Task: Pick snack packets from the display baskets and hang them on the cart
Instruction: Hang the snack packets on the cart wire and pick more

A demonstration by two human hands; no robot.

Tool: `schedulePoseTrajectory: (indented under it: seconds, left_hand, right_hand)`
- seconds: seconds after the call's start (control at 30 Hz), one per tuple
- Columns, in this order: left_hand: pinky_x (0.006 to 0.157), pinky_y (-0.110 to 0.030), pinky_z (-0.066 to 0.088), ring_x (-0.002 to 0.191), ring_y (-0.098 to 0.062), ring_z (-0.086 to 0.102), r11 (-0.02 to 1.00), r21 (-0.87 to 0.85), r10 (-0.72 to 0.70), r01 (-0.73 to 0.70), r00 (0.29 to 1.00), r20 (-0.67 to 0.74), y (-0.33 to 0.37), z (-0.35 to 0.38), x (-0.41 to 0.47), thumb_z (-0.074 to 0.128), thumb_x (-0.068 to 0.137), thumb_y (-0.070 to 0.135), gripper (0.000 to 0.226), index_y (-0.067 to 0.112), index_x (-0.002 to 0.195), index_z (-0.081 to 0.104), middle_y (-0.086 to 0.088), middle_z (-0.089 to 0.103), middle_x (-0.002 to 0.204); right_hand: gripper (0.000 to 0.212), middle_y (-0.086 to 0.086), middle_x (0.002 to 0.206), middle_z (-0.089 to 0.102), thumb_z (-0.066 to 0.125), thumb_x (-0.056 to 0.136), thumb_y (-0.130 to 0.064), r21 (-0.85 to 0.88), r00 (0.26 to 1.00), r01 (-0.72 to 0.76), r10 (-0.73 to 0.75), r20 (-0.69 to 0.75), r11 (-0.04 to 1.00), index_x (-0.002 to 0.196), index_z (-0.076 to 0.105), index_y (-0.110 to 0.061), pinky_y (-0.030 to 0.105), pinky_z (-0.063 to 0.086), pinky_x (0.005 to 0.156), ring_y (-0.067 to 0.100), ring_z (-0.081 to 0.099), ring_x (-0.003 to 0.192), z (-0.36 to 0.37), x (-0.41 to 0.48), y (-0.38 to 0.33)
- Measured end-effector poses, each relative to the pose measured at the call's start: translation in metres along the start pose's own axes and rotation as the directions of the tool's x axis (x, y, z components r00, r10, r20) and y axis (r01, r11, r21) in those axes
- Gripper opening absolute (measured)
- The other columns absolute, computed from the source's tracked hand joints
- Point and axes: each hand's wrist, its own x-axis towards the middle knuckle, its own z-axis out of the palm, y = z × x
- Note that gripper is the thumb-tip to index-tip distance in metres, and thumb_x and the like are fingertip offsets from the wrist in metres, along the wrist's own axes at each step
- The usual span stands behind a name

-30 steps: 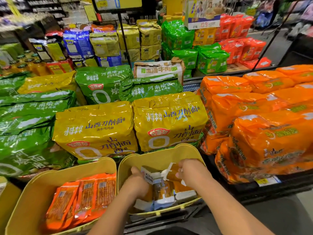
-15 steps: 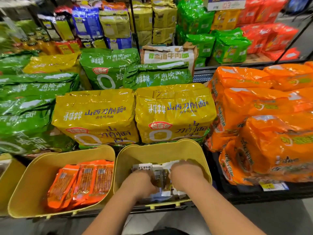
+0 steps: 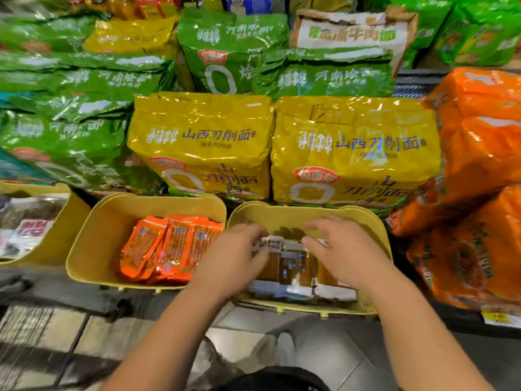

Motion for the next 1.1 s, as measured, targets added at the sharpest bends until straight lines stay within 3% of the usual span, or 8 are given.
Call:
schedulePoseTrajectory:
  seconds: [0.17,0.3,0.5,0.63,0.7,0.83,0.97,1.1]
  left_hand:
    - [0.088,-0.030,0.046,0.103,-0.014,0.063,0.992,-0.128,-0.050,0.012,0.953,-0.300,-0.045,-0.035,-0.044,0.057,0.091,0.035,0.029,0.023,0.114,0.069,0.007,0.071,0.110]
    - [0.091,-0.032,0.040,0.105,-0.023,0.062,0.995,-0.057,-0.101,0.086,0.911,-0.400,-0.102,-0.054,-0.074,0.047,0.090,0.049,0.046,0.021,0.120,0.067,0.001,0.070,0.112]
    - [0.098,-0.038,0.046,0.113,-0.021,0.058,0.949,-0.199,-0.314,0.245,0.798,-0.515,-0.215,-0.079,-0.165,0.043,0.091,0.059,0.058,0.021,0.130,0.063,0.003,0.064,0.123]
    - [0.098,-0.041,0.047,0.114,-0.027,0.059,0.876,-0.265,-0.482,0.403,0.702,-0.525,-0.304,-0.094,-0.235,0.037,0.087,0.066,0.068,0.021,0.132,0.062,-0.002,0.065,0.125]
    - [0.097,-0.044,0.048,0.116,-0.031,0.059,0.810,-0.314,-0.585,0.496,0.638,-0.500,-0.347,-0.100,-0.276,0.037,0.086,0.068,0.071,0.023,0.134,0.061,-0.005,0.064,0.127]
    - [0.102,-0.041,0.043,0.125,-0.030,0.053,0.670,-0.325,-0.736,0.667,0.544,-0.403,-0.426,-0.102,-0.356,0.048,0.097,0.061,0.059,0.025,0.142,0.052,-0.006,0.059,0.137]
    - [0.106,-0.041,0.043,0.129,-0.029,0.048,0.522,-0.335,-0.851,0.784,0.450,-0.272,-0.478,-0.095,-0.418,0.049,0.096,0.061,0.057,0.026,0.142,0.048,-0.005,0.054,0.140]
    - [0.098,-0.044,0.050,0.126,-0.028,0.049,0.396,-0.319,-0.918,0.861,0.369,-0.144,-0.513,-0.088,-0.460,0.049,0.095,0.064,0.056,0.025,0.135,0.052,-0.003,0.055,0.135]
  right_hand:
    - [0.035,-0.008,0.131,0.060,0.059,0.099,-0.039,0.028,0.964,0.224,-0.217,-0.152,0.974,0.133,0.061,-0.030,0.021,0.033,0.098,0.015,0.050,0.126,-0.002,0.006,-0.054]
    - [0.038,-0.003,0.129,0.060,0.059,0.094,-0.040,-0.036,0.904,0.392,-0.392,-0.169,0.919,0.129,0.063,-0.025,0.022,0.028,0.104,0.020,0.049,0.124,0.020,0.012,-0.121]
    - [0.045,-0.009,0.137,0.052,0.058,0.089,-0.046,-0.094,0.822,0.544,-0.553,-0.139,0.833,0.131,0.062,-0.033,0.025,0.027,0.109,0.013,0.038,0.132,0.081,0.013,-0.249]
    - [0.040,-0.011,0.143,0.046,0.065,0.095,-0.039,-0.140,0.767,0.627,-0.639,-0.058,0.766,0.134,0.060,-0.032,0.022,0.020,0.113,0.011,0.031,0.137,0.136,0.011,-0.335]
    - [0.042,-0.011,0.146,0.044,0.064,0.096,-0.040,-0.152,0.733,0.673,-0.681,-0.002,0.724,0.137,0.058,-0.031,0.028,0.022,0.117,0.013,0.029,0.140,0.170,0.012,-0.379]
    - [0.044,-0.009,0.147,0.041,0.063,0.096,-0.041,-0.158,0.676,0.737,-0.727,0.125,0.658,0.139,0.056,-0.030,0.025,0.018,0.116,0.015,0.028,0.142,0.246,0.012,-0.458]
    - [0.041,-0.005,0.144,0.046,0.064,0.095,-0.042,-0.139,0.619,0.783,-0.737,0.272,0.606,0.134,0.059,-0.029,0.030,0.029,0.116,0.018,0.040,0.137,0.314,0.013,-0.518]
    - [0.041,-0.005,0.129,0.055,0.061,0.096,-0.045,-0.169,0.584,0.794,-0.658,0.475,0.583,0.133,0.057,-0.027,0.029,0.040,0.102,0.015,0.053,0.122,0.368,0.027,-0.568]
